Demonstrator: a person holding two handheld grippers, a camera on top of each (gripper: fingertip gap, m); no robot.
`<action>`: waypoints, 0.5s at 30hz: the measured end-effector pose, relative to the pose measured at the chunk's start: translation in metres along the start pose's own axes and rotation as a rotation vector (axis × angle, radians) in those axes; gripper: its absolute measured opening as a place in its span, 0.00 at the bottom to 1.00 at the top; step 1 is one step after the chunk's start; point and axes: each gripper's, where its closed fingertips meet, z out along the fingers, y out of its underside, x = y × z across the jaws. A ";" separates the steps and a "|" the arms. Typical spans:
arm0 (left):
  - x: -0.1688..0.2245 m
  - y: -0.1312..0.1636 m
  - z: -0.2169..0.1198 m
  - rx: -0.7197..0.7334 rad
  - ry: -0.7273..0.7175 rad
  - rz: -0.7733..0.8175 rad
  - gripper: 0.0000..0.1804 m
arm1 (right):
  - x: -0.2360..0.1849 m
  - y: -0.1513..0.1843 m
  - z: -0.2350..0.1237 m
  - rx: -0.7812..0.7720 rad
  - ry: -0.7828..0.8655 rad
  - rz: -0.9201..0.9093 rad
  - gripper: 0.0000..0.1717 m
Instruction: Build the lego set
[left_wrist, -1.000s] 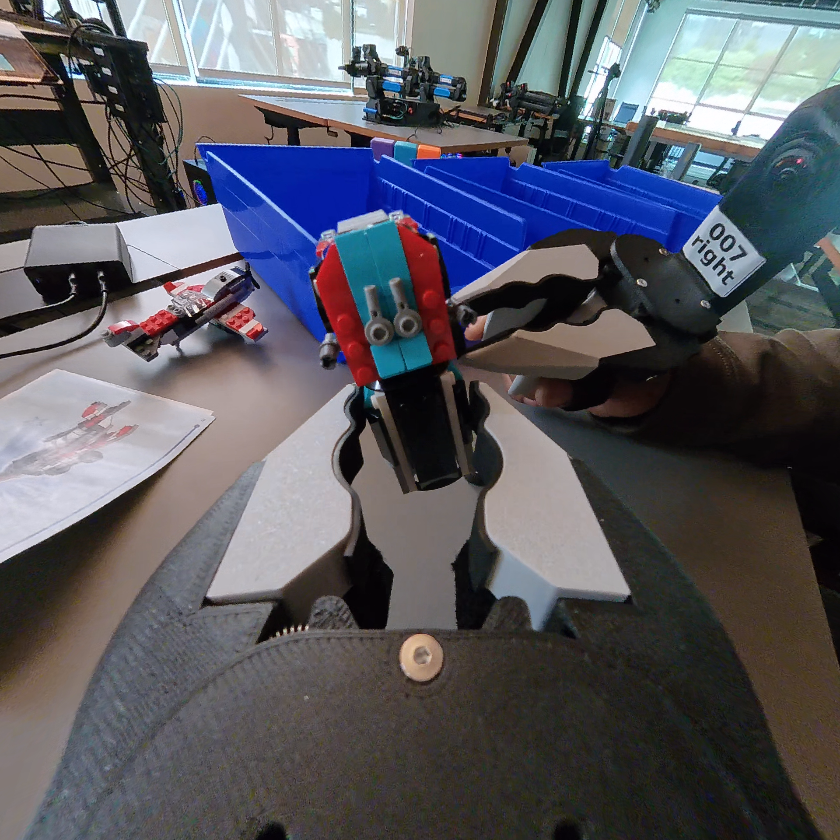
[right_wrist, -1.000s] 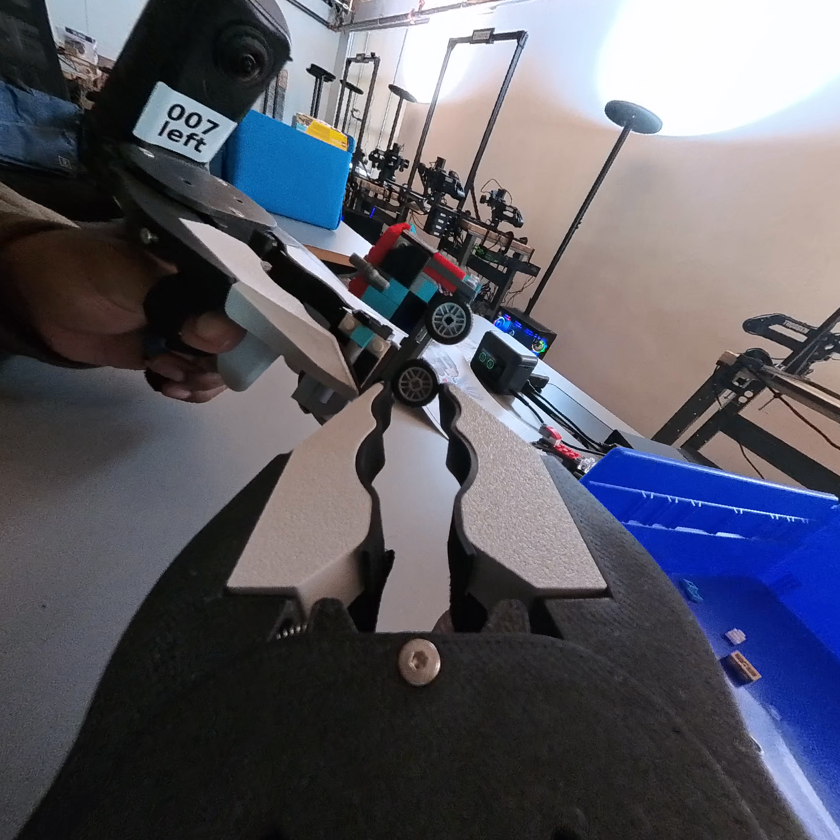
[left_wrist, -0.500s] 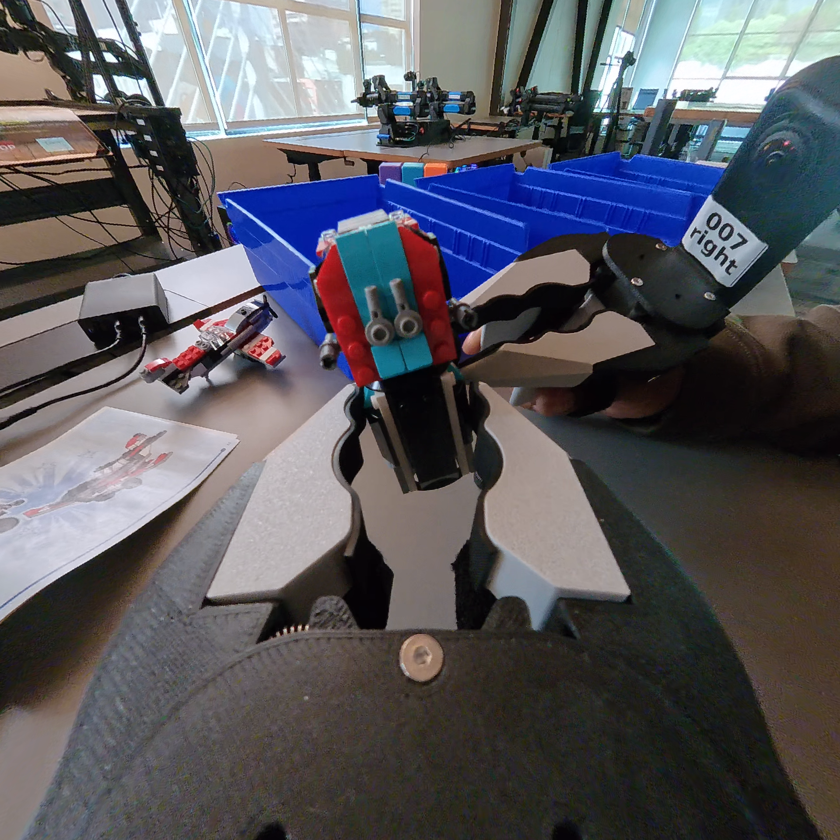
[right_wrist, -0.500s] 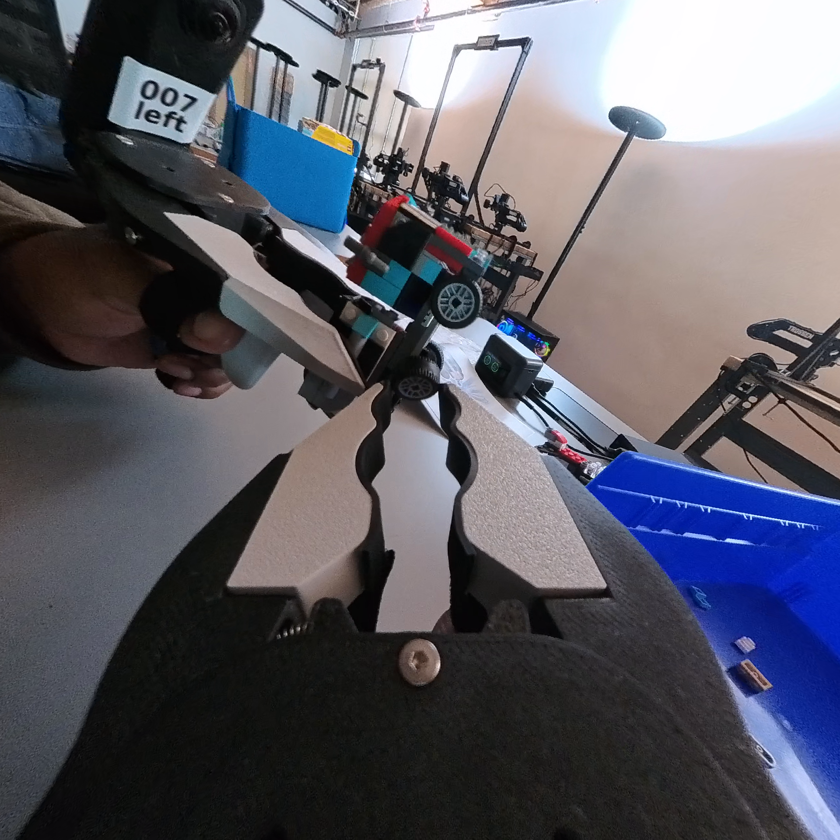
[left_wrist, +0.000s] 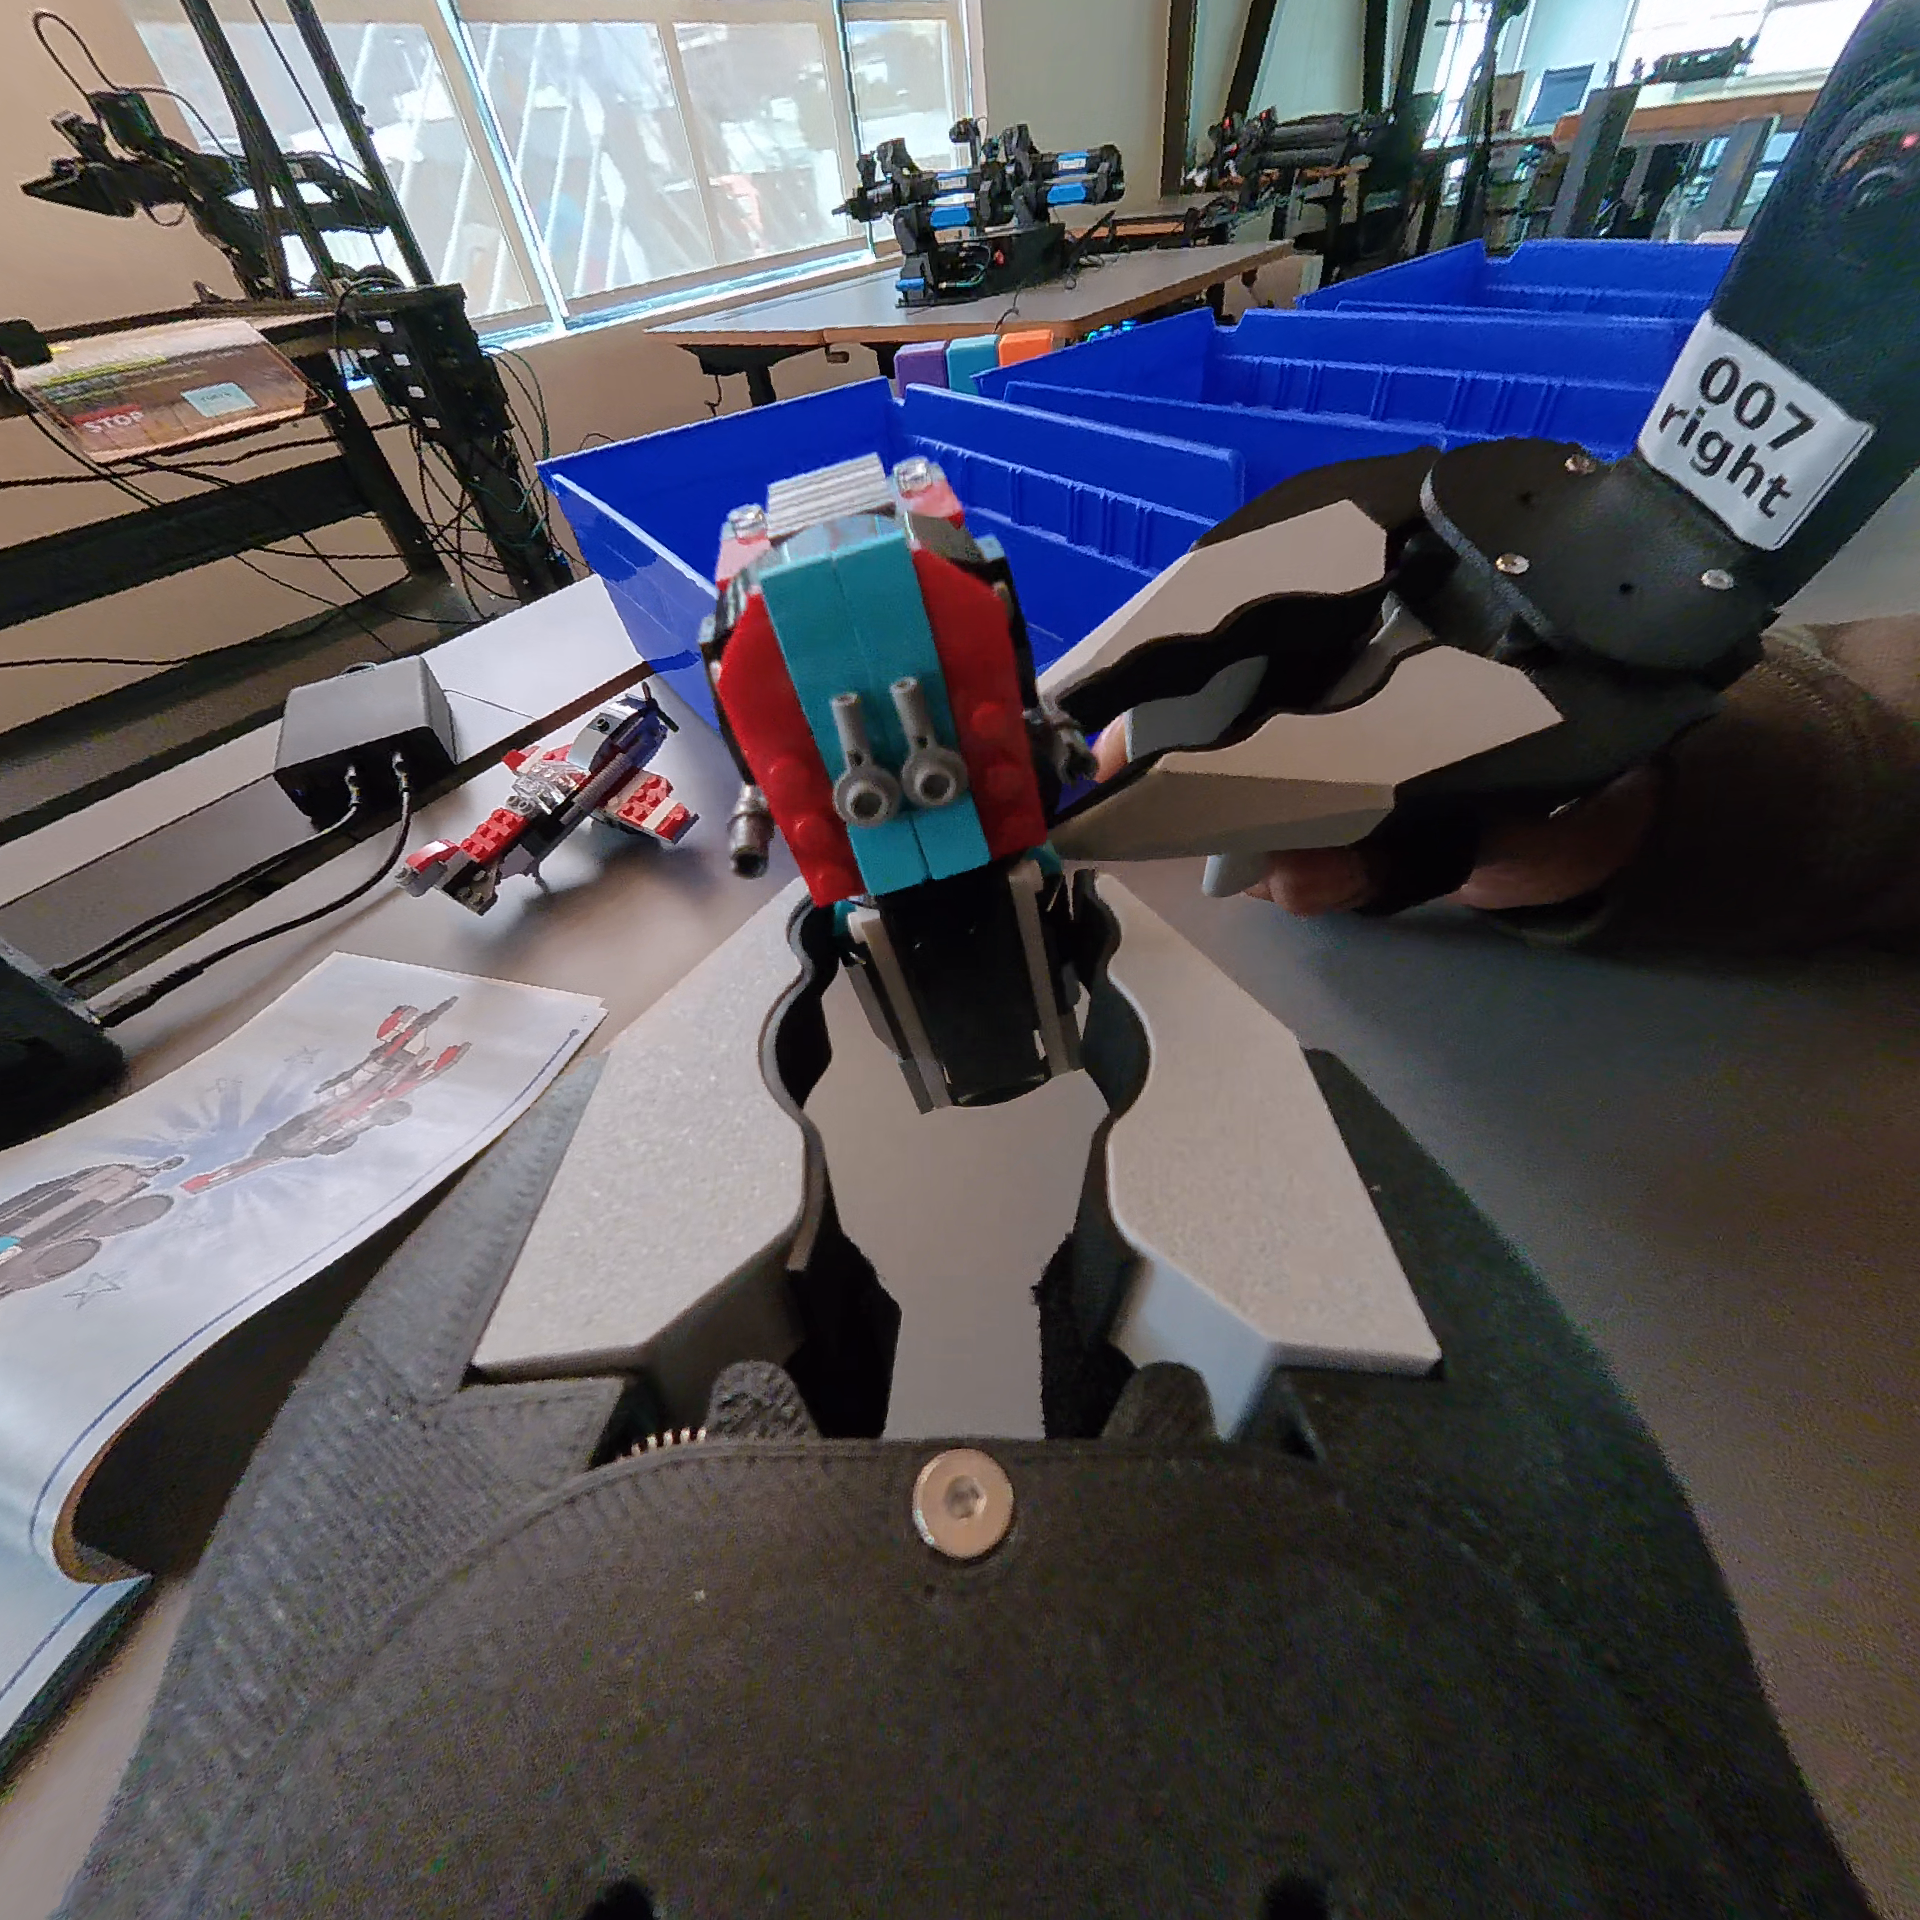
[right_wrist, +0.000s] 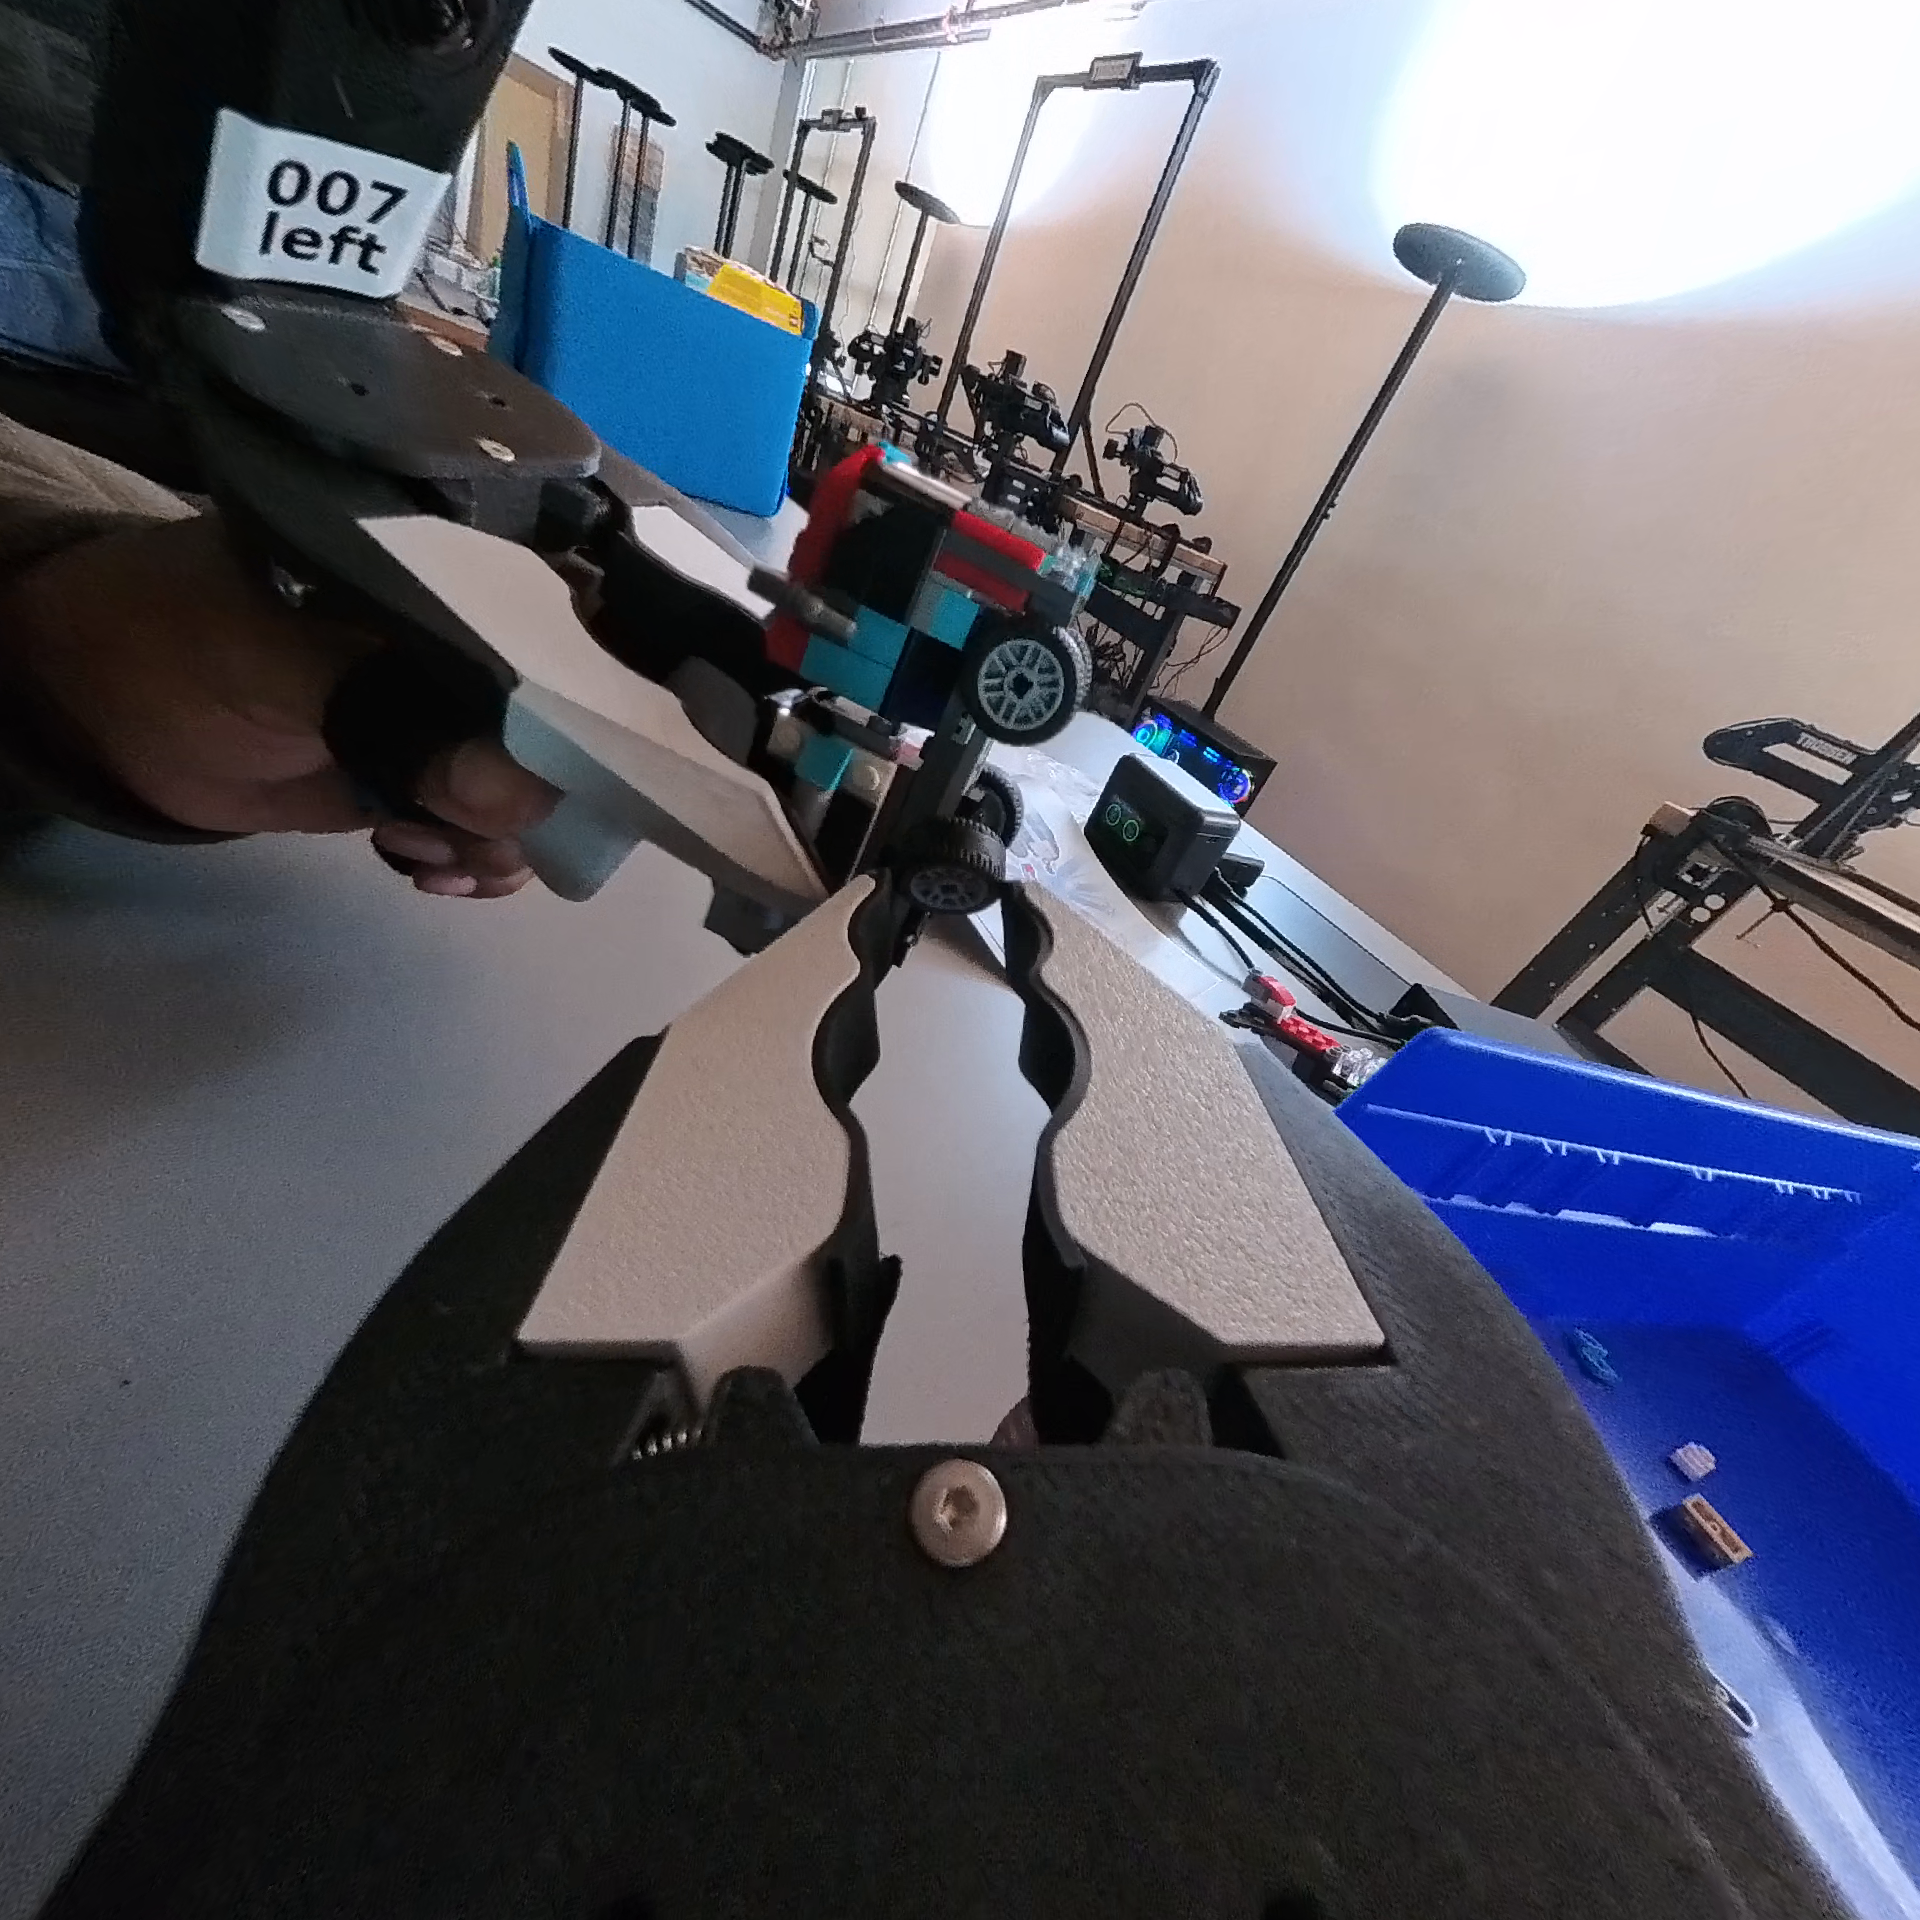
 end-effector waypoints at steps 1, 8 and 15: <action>0.000 0.000 0.000 -0.003 -0.007 0.011 0.26 | 0.000 0.000 0.000 -0.004 0.000 0.002 0.12; -0.005 0.004 0.001 -0.027 -0.059 0.112 0.26 | -0.001 0.005 0.003 -0.055 -0.021 0.110 0.12; -0.007 0.011 0.004 -0.058 -0.076 0.140 0.26 | -0.001 0.010 0.003 -0.096 -0.021 0.135 0.12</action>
